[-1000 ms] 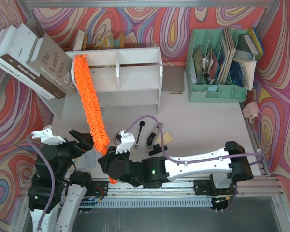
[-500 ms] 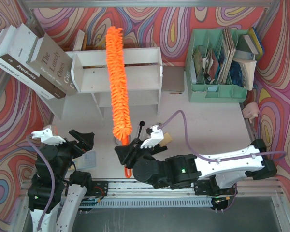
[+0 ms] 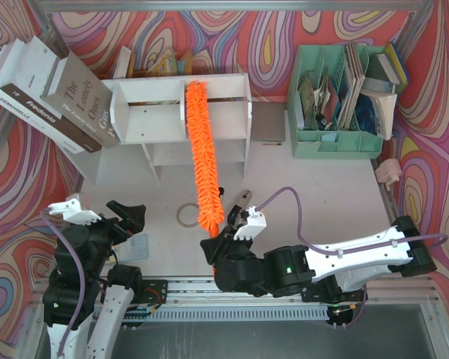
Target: Dust the bookshelf with a duster
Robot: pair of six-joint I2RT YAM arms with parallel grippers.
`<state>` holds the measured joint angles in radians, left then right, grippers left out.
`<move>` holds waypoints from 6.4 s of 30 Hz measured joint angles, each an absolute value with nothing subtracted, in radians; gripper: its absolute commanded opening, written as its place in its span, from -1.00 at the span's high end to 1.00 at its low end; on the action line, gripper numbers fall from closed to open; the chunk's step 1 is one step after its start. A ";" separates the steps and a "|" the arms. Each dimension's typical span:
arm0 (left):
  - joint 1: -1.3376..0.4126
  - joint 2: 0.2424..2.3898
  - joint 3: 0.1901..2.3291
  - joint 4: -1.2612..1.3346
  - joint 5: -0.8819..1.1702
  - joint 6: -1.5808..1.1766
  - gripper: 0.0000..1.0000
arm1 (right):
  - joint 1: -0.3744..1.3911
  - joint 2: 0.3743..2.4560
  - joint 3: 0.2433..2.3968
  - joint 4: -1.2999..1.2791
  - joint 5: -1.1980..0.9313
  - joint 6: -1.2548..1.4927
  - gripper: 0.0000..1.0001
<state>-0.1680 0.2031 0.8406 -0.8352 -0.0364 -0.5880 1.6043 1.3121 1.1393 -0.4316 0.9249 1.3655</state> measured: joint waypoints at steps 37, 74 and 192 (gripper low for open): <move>-0.168 0.210 0.841 -0.836 -0.053 -0.595 -0.97 | 1.610 1.387 1.162 -0.452 0.869 1.414 1.00; -0.168 0.211 0.841 -0.836 -0.052 -0.595 -0.97 | 1.610 1.393 1.187 -0.526 0.922 1.427 1.00; -0.168 0.216 0.841 -0.836 -0.053 -0.595 -0.97 | 1.612 0.940 1.201 -0.514 1.057 0.880 1.00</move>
<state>-0.1684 0.2161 0.8406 -0.8356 -0.0528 -0.5949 1.6115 0.9401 1.2007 -0.5144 1.0569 0.8799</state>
